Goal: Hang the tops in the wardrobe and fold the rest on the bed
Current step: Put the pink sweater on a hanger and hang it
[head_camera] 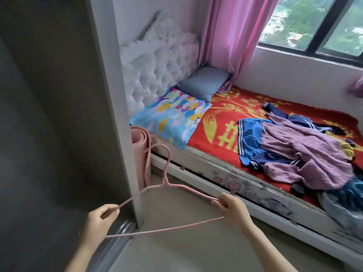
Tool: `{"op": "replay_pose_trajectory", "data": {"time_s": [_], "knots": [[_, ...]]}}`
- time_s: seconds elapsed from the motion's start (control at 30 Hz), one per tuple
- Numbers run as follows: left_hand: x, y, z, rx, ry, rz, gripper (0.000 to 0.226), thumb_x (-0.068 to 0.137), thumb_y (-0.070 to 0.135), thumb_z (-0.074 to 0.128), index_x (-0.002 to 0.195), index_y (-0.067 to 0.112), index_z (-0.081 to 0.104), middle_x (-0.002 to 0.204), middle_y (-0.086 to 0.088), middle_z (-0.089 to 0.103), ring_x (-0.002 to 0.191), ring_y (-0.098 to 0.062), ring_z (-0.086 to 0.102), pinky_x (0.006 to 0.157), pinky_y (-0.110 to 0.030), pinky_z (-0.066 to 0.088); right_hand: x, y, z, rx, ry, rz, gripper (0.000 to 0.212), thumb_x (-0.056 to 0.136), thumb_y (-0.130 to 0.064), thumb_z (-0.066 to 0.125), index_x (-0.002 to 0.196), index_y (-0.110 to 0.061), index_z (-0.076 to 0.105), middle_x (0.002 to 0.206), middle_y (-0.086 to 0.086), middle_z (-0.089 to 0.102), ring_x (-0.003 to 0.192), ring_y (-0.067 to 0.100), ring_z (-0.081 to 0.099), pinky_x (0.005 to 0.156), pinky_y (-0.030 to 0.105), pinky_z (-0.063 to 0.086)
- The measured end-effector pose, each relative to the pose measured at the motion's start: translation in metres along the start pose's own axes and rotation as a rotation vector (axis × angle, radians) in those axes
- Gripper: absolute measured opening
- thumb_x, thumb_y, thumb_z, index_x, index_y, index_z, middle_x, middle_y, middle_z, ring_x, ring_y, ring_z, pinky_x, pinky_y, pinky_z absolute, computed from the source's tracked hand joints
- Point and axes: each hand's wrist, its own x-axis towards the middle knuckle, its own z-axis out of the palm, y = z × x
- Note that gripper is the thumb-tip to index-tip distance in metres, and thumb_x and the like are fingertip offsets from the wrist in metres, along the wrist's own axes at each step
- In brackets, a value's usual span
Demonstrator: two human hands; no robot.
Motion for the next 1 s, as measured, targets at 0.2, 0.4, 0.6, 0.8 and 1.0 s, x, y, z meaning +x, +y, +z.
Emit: {"op": "replay_pose_trajectory", "data": {"time_s": [0.2,0.4,0.6,0.8,1.0], "knots": [[0.032,0.076,0.168,-0.003,-0.151,0.073,0.028,0.078,0.0,0.071,0.066,0.025,0.065,0.067,0.004,0.067,0.062,-0.006,0.059,0.062,-0.009,0.043,-0.016,0.135,-0.067,0.12,0.147,0.274,0.021,0.087,-0.03,0.064,0.074,-0.016,0.057,0.069,-0.001,0.06,0.069,0.019,0.054,0.062,0.028,0.037],[0.023,0.133,0.316,0.075,-0.317,0.12,0.011,0.06,0.039,0.058,0.064,0.033,0.066,0.062,0.015,0.068,0.076,-0.02,0.065,0.076,-0.036,0.049,-0.064,0.249,-0.126,0.216,0.233,0.566,0.018,0.085,-0.032,0.063,0.069,-0.025,0.059,0.064,-0.014,0.062,0.067,0.014,0.057,0.067,0.035,0.045],[0.016,0.158,0.408,0.186,-0.563,0.186,0.013,0.075,0.025,0.07,0.067,0.034,0.067,0.059,0.017,0.065,0.072,-0.017,0.063,0.071,-0.032,0.045,-0.119,0.314,-0.129,0.339,0.264,0.776,0.024,0.085,-0.03,0.064,0.062,-0.03,0.056,0.055,-0.021,0.055,0.058,0.008,0.045,0.059,0.027,0.034],[0.025,0.209,0.5,0.204,-0.729,0.286,0.009,0.069,0.025,0.066,0.066,0.033,0.067,0.055,0.013,0.064,0.066,-0.017,0.058,0.066,-0.031,0.042,-0.129,0.363,-0.157,0.401,0.338,0.884,0.03,0.087,-0.023,0.063,0.06,-0.026,0.051,0.05,-0.012,0.051,0.057,0.007,0.042,0.058,0.024,0.032],[0.054,0.267,0.62,0.152,-0.813,0.345,0.023,0.078,0.015,0.07,0.064,0.034,0.07,0.062,0.013,0.068,0.073,-0.019,0.063,0.073,-0.037,0.047,-0.092,0.44,-0.208,0.371,0.429,0.946,0.029,0.087,-0.022,0.064,0.061,-0.023,0.051,0.055,-0.007,0.051,0.061,0.011,0.046,0.061,0.026,0.035]]}}
